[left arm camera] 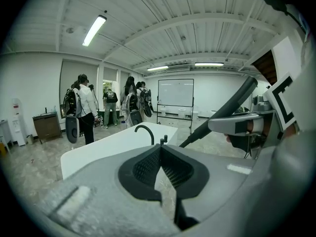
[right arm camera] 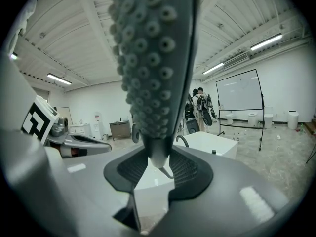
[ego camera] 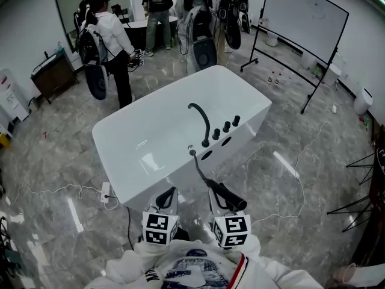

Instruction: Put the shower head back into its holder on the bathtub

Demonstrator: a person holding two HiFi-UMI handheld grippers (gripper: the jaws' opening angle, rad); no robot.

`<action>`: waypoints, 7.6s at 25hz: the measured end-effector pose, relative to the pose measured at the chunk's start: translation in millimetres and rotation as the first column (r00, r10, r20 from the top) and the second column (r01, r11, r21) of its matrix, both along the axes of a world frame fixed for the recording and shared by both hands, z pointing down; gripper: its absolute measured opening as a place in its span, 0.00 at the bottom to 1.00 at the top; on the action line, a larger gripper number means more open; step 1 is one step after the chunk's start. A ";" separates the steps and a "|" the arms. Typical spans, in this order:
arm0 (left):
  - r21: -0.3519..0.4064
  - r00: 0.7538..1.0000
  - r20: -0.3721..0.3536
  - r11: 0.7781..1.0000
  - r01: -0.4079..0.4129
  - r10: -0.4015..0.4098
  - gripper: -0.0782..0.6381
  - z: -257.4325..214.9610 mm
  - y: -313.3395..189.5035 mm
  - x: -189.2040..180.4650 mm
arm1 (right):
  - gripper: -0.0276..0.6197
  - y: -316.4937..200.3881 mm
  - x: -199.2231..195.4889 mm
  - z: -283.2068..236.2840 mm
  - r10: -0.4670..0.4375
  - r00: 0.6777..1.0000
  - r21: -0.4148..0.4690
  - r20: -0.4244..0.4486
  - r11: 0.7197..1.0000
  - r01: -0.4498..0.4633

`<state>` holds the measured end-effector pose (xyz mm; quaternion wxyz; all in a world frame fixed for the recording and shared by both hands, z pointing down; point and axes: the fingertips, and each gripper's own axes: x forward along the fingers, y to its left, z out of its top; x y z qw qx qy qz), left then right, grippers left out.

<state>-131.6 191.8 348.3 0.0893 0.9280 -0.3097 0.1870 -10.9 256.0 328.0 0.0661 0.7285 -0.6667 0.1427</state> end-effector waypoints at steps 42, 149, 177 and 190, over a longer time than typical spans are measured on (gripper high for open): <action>-0.068 0.993 0.003 0.990 -0.121 0.121 0.12 19.7 -169.0 64.7 | 0.25 -150.6 43.1 15.9 0.087 0.996 -0.079 0.018 0.993 -0.085; -0.241 0.963 0.119 0.934 0.264 -0.242 0.12 240.5 -274.1 104.8 | 0.25 -312.7 110.4 241.1 -0.328 0.944 -0.403 0.042 0.859 0.317; -0.268 0.967 0.117 0.931 0.250 -0.226 0.12 311.6 -275.8 118.1 | 0.25 -309.5 106.1 323.7 -0.281 0.958 -0.429 0.060 0.859 0.279; -0.285 0.965 0.102 0.922 0.261 -0.241 0.12 338.2 -282.1 121.0 | 0.25 -312.0 102.1 355.6 -0.303 0.951 -0.451 0.059 0.842 0.296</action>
